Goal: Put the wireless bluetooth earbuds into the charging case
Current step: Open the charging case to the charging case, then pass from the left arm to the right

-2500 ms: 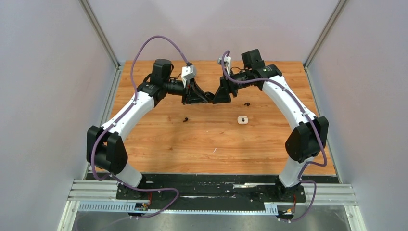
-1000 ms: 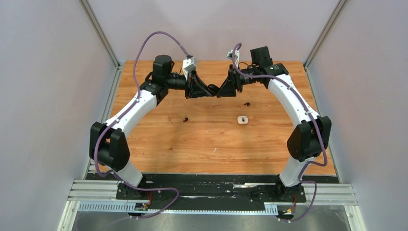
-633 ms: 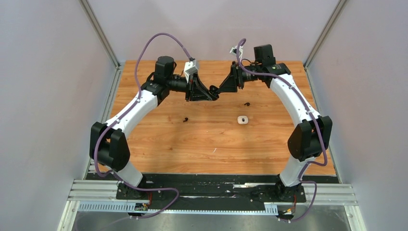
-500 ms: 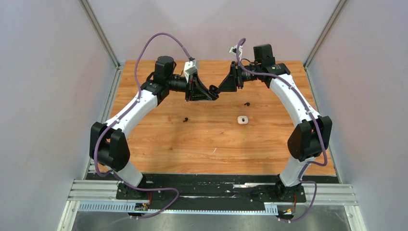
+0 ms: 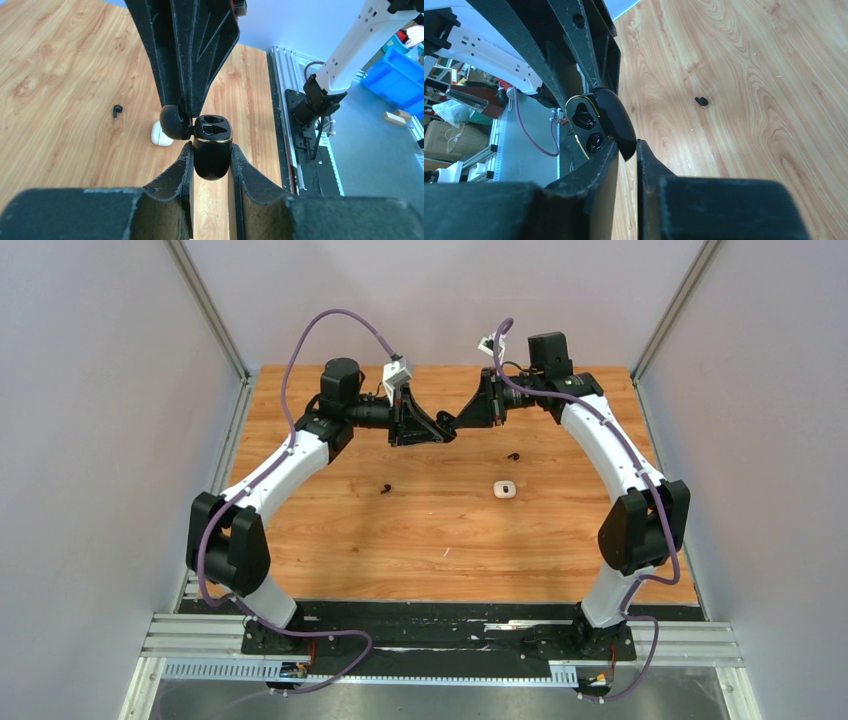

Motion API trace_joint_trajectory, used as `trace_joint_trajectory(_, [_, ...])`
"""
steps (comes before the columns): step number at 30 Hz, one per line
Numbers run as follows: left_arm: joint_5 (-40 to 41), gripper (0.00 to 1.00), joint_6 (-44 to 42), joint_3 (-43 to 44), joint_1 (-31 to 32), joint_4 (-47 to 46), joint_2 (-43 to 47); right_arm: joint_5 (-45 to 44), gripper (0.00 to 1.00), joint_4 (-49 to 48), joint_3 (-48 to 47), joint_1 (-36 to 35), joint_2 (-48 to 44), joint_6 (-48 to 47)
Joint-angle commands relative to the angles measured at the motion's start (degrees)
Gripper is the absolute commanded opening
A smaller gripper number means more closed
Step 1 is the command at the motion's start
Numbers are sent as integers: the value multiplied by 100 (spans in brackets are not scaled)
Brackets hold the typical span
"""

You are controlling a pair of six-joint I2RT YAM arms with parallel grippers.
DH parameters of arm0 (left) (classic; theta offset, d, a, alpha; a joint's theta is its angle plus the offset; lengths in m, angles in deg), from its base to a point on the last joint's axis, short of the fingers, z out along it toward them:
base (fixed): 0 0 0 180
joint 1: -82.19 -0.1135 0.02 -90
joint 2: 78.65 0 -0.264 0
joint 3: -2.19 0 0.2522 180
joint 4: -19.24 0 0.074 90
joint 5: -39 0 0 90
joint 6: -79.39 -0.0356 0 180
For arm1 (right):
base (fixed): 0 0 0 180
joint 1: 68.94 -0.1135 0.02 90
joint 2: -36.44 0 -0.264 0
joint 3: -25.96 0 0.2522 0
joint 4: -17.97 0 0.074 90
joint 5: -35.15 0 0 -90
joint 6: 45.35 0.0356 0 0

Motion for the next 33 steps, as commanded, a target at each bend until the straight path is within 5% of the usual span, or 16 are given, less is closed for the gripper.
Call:
trace_joint_trajectory(1, [57, 0, 246, 16, 43, -569, 103, 155, 13, -244, 23, 9, -101, 9])
trace_joint_trajectory(3, [176, 0, 260, 5, 43, -525, 94, 91, 1, -261, 0, -14, -116, -33])
trace_joint_trajectory(5, [368, 0, 308, 3, 44, -435, 85, -77, 0, -267, -42, -43, -155, -149])
trace_joint_trajectory(10, [926, 32, 342, 120, 44, 87, 34, -869, 0, -273, -215, -139, -235, -668])
trace_joint_trajectory(15, [1425, 63, -63, 764, 36, 1883, 13, -1624, 0, 61, -484, -171, -208, -1834])
trace_joint_trajectory(20, [787, 75, -535, 1931, -149, 3757, -263, -1911, 0, 141, -197, -295, -425, -3154])
trace_joint_trajectory(21, [657, 89, -494, 2101, -241, 3949, -440, -1963, 0, 143, -93, -345, -486, -3413])
trace_joint_trajectory(23, [236, 98, -502, 2637, -347, 4539, -764, -2104, 0, 142, 102, -482, -594, -3914])
trace_joint_trajectory(28, [121, 100, -235, 3607, -443, 5529, -1413, -2309, 0, 135, 478, -827, -850, -4906])
trace_joint_trajectory(33, [-207, 100, 447, 3419, -517, 5017, -1569, -2385, 0, 133, 678, -1076, -1060, -5390])
